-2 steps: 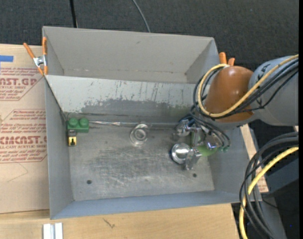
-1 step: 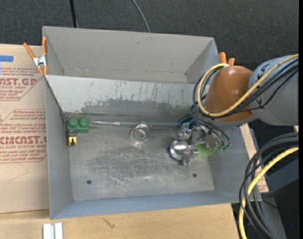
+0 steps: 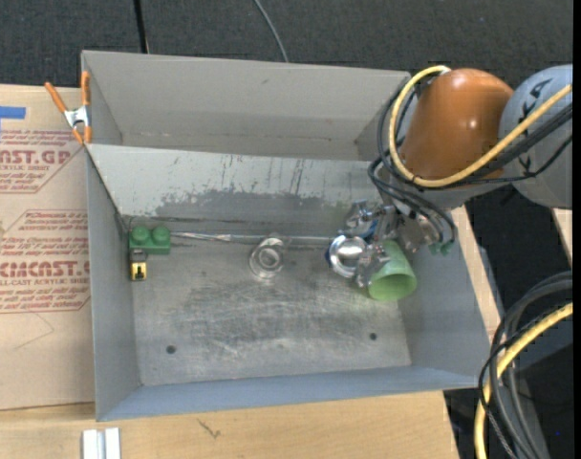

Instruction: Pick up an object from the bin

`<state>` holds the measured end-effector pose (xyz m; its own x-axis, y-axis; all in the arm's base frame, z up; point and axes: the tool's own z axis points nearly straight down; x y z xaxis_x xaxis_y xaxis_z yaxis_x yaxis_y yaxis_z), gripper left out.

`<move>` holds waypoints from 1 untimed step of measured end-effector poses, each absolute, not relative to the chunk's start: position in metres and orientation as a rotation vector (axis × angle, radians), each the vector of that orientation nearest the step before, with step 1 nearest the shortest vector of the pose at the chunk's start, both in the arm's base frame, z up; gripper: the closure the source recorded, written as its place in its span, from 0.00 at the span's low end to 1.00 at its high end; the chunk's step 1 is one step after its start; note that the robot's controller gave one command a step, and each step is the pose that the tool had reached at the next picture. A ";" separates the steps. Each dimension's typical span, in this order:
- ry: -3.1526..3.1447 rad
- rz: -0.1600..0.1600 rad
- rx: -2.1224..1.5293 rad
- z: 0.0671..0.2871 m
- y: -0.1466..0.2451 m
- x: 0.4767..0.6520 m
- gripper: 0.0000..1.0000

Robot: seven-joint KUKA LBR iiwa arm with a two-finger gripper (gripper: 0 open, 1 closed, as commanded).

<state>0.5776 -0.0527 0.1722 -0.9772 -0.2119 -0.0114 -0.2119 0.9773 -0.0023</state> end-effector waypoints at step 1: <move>3.116 -0.003 -0.314 0.228 -0.058 0.583 1.00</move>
Offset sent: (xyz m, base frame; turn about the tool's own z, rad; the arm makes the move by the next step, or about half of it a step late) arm 0.0036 -0.0054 0.0522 0.0127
